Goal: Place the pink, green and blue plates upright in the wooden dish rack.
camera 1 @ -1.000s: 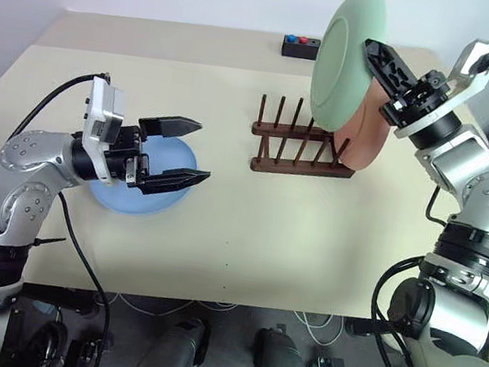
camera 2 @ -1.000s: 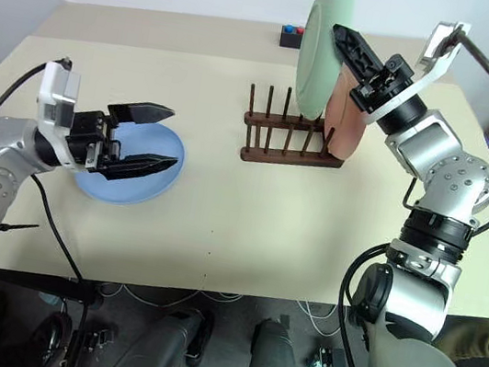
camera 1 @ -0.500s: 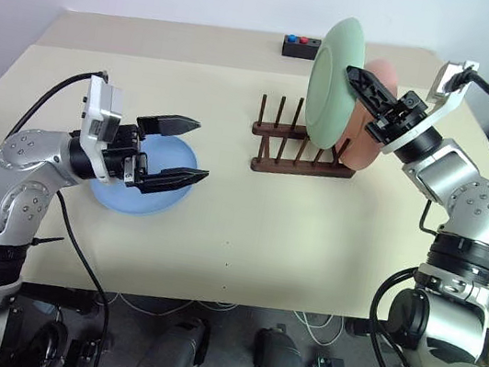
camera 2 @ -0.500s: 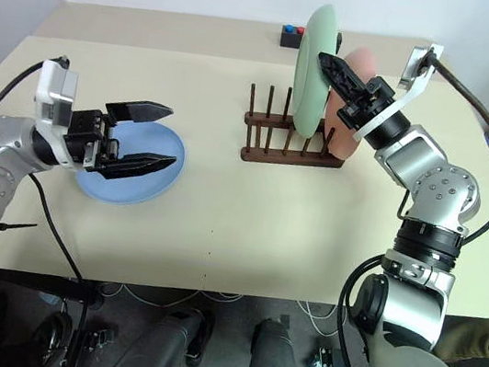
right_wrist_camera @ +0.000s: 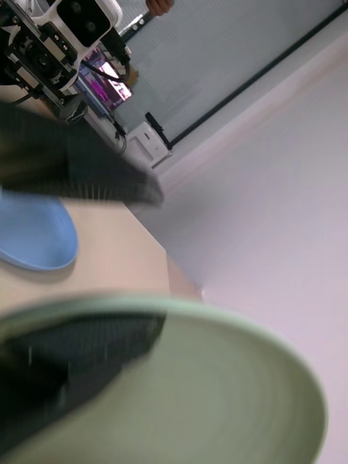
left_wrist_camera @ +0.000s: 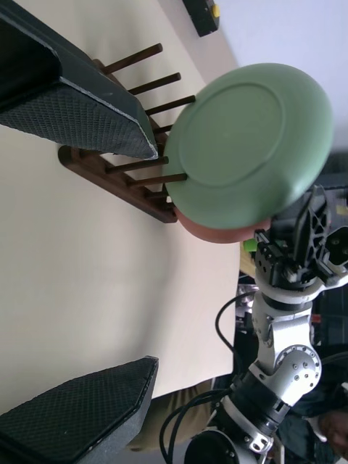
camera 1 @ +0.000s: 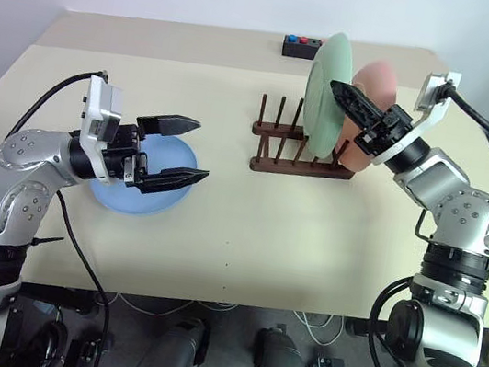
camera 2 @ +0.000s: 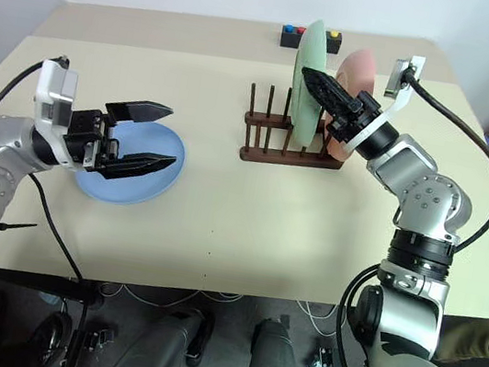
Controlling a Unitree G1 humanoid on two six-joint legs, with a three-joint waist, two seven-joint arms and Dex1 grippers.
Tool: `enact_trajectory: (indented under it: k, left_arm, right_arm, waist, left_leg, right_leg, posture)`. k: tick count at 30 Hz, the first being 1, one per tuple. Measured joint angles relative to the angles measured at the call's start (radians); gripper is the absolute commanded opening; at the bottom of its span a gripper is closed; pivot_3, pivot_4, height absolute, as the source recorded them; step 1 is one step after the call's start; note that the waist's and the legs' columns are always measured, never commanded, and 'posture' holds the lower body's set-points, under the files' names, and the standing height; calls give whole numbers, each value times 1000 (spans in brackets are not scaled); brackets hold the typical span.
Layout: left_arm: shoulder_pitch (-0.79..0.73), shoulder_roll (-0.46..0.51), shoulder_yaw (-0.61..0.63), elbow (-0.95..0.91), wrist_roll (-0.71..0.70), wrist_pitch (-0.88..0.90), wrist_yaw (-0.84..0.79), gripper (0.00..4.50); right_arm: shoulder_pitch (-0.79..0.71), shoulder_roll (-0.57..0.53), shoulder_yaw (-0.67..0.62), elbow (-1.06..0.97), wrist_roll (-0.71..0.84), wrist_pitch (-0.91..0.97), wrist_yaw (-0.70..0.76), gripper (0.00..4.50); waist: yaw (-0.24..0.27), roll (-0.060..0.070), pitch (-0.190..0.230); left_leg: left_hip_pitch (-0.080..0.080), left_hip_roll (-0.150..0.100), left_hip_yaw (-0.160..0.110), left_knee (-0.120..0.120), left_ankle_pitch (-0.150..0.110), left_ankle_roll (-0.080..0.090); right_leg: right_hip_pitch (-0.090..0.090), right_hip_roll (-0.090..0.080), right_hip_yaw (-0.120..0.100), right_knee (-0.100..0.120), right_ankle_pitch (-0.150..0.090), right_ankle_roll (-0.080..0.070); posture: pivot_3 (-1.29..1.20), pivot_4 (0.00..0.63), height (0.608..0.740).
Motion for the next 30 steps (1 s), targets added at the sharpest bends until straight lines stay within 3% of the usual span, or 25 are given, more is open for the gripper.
enact_trajectory:
  k: [2, 3, 30]
  left_arm:
    - [0, 0, 0, 0, -1, 0, 0, 4500]
    - [0, 0, 0, 0, -1, 0, 0, 4500]
    - [1, -1, -1, -8, -11, 3, 9, 4500]
  right_arm:
    - [0, 0, 1, 0, -7, 0, 0, 4313]
    - [0, -1, 5, 0, -13, -6, 3, 4460]
    - [-15, -182, 215, 18, -438, -361, 234, 4460]
  waist:
    - [0, 0, 0]
    - [0, 0, 0]
    - [2, 0, 0]
  left_leg:
    - [0, 0, 0, 0, 0, 0]
    - [0, 0, 0, 0, 0, 0]
    - [0, 0, 0, 0, 0, 0]
  right_leg:
    - [0, 0, 0, 0, 0, 0]
    - [0, 0, 0, 0, 0, 0]
    - [0, 0, 0, -1, 0, 0]
  posture:
    - [0, 150, 740]
    - [0, 150, 740]
    - [0, 150, 740]
